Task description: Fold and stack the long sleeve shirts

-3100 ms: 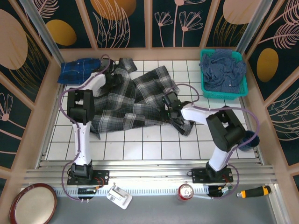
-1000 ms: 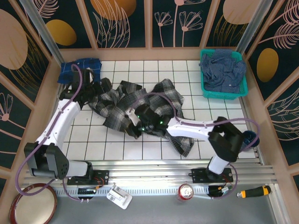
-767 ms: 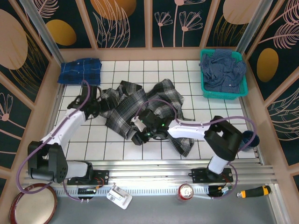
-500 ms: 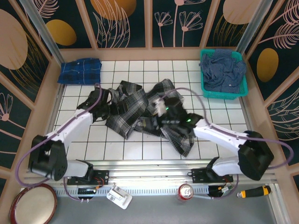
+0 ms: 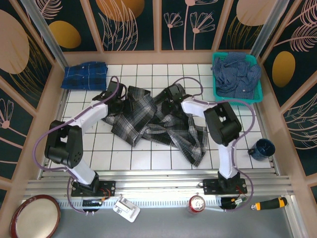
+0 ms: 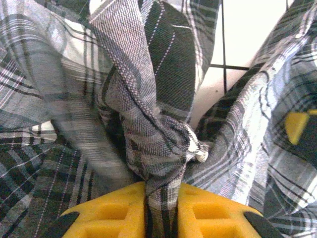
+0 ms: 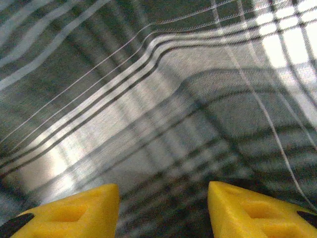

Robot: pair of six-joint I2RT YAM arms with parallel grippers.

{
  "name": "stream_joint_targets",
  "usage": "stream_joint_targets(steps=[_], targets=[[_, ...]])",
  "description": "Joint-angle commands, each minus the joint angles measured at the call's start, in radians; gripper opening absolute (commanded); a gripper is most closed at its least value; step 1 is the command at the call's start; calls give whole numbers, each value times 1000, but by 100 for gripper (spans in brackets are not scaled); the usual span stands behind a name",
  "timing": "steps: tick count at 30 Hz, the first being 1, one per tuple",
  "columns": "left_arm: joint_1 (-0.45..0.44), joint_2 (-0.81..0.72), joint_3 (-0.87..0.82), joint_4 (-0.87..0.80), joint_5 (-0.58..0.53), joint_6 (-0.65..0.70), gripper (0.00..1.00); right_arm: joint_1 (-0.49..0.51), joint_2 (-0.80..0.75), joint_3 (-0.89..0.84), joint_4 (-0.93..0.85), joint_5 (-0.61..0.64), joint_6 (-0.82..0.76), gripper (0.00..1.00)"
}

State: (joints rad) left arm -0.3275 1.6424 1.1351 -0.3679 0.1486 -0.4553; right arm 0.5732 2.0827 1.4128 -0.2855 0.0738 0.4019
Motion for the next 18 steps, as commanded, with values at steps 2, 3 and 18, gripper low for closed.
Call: stream_joint_targets(steps=[2,3,18], targets=[[-5,-101,22,-1,51,28,13,-58,131,187,-154,89,-12,48],[-5,-122,17,-10,55,27,12,-75,170,227,-168,88,-18,46],[-5,-555,-83,-72,92,-5,22,-274,596,1142,-569,9,-17,46]])
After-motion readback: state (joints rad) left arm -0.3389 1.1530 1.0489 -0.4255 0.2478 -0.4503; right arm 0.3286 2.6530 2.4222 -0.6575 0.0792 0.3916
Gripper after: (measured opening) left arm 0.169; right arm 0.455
